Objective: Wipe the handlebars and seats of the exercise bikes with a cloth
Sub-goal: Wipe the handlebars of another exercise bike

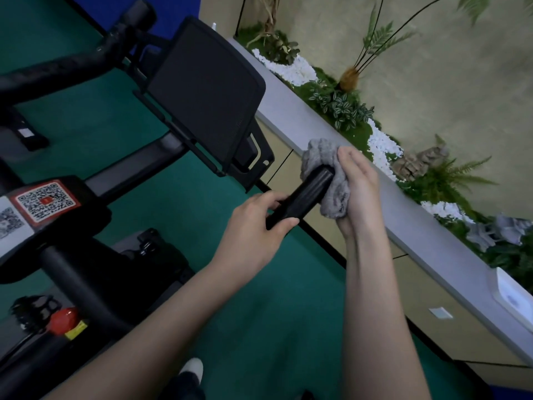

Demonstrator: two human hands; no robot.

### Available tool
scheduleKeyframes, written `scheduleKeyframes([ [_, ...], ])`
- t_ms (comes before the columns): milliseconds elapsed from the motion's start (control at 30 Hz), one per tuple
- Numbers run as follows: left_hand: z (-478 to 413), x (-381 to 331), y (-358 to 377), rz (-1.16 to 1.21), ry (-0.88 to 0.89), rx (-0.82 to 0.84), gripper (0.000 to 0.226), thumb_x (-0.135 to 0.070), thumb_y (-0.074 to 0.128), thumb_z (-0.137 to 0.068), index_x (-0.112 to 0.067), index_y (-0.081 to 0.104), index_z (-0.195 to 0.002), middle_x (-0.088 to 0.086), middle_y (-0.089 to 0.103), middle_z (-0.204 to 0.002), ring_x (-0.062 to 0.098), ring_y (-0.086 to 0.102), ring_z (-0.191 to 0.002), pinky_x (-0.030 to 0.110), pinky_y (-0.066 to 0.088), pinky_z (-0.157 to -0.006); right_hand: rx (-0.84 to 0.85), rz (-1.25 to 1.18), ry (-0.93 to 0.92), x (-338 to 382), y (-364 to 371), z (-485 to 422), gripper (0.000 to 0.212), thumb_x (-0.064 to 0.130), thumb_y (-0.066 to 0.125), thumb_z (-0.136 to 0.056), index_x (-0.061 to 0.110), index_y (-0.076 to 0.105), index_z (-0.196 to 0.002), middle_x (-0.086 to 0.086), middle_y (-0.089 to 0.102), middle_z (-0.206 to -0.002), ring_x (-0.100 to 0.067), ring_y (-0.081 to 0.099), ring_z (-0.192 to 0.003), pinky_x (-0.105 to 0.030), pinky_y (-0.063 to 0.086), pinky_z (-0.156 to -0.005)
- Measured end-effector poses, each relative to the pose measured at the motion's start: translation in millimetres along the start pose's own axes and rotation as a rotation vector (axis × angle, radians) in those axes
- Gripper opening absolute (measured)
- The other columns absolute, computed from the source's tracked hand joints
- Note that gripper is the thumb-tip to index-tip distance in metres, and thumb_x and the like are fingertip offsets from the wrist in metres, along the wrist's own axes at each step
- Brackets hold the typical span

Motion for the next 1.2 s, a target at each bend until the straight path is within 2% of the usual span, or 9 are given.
scheduleKeyframes([
  [100,0,-1,-2,-0.006,0.005,-0.017,0.034,-0.026,0.068,-0.085,-0.025,0.062,-0.118,-0.017,0.055,-0.097,-0.016,0.047,-0.08,-0.006,0.031,-0.069,-0.216,-0.229,0.023,-28,-12,17,0.024,0.02,0.045,-0.101,0.014,0.062,-0.086,0.001,0.069,-0.079,-0.014,0.064,-0.077,-0.03,0.053,-0.072],
  [167,0,-2,-3,-0.01,0.014,-0.021,0.033,-0.023,0.069,-0.085,-0.022,0.063,-0.117,-0.014,0.057,-0.097,-0.004,0.047,-0.078,-0.005,0.032,-0.069,-0.355,-0.264,-0.006,-42,-16,33,0.024,0.021,0.042,-0.102,0.013,0.061,-0.091,0.0,0.069,-0.083,-0.014,0.065,-0.08,-0.032,0.055,-0.074],
  [233,0,-3,-3,-0.014,0.022,-0.019,0.034,-0.019,0.067,-0.085,-0.021,0.063,-0.118,-0.013,0.057,-0.097,-0.006,0.044,-0.082,-0.005,0.032,-0.069,-0.422,-0.257,-0.037,-51,-13,46,0.025,0.02,0.04,-0.103,0.013,0.06,-0.092,-0.002,0.067,-0.086,-0.017,0.063,-0.085,-0.034,0.054,-0.079],
  [467,1,5,-1,0.008,-0.018,0.083,0.039,-0.016,0.064,-0.087,-0.028,0.058,-0.123,-0.013,0.057,-0.105,-0.003,0.053,-0.09,-0.005,0.036,-0.071,-0.437,-0.135,-0.078,-57,-10,64,0.027,0.018,0.041,-0.103,0.015,0.059,-0.083,0.002,0.063,-0.078,-0.014,0.058,-0.079,-0.033,0.048,-0.077],
  [567,3,5,-4,-0.039,-0.003,0.124,0.039,-0.018,0.064,-0.087,-0.03,0.057,-0.124,-0.013,0.058,-0.108,0.0,0.054,-0.095,0.004,0.041,-0.077,-0.436,-0.008,-0.093,-58,-9,77,0.027,0.016,0.042,-0.102,0.016,0.058,-0.081,0.008,0.062,-0.073,-0.009,0.057,-0.075,-0.027,0.048,-0.071],
  [700,13,4,-9,-0.142,0.041,0.194,0.041,-0.025,0.063,-0.089,-0.027,0.054,-0.129,-0.01,0.057,-0.116,0.004,0.053,-0.099,0.018,0.044,-0.086,-0.422,0.227,-0.094,-55,-9,96,0.023,0.015,0.046,-0.101,0.017,0.06,-0.083,-0.001,0.061,-0.08,-0.014,0.056,-0.079,-0.036,0.047,-0.077],
  [867,29,5,-17,-0.262,0.084,0.262,0.038,-0.027,0.058,-0.092,-0.024,0.053,-0.13,-0.007,0.057,-0.119,0.006,0.053,-0.1,0.022,0.044,-0.089,-0.316,0.47,-0.135,-41,-7,125,0.018,0.016,0.051,-0.098,0.02,0.063,-0.084,0.007,0.064,-0.074,-0.002,0.056,-0.069,-0.017,0.044,-0.065],
  [1067,45,-19,-31,-0.497,0.286,0.238,0.041,-0.029,0.054,-0.094,-0.014,0.05,-0.132,0.002,0.054,-0.121,0.02,0.049,-0.111,0.031,0.041,-0.093,-0.454,0.662,-0.16,-29,-26,181,0.012,0.023,0.054,-0.095,0.03,0.061,-0.088,0.029,0.063,-0.074,0.013,0.057,-0.074,-0.004,0.039,-0.065],
  [1200,64,-42,-17,-0.582,0.472,0.302,0.04,-0.029,0.054,-0.094,-0.01,0.052,-0.13,0.007,0.054,-0.123,0.026,0.047,-0.115,0.041,0.038,-0.098,-0.556,0.729,-0.087,-36,-41,223,0.016,0.033,0.048,-0.092,0.028,0.063,-0.095,0.009,0.067,-0.087,-0.004,0.06,-0.084,-0.02,0.041,-0.073],
])
Point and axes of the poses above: each hand's wrist, its own z-axis away from the middle knuckle, its own y-axis out of the palm, x = y × z, the point moved 10 cm from there along -z, towards the middle knuckle
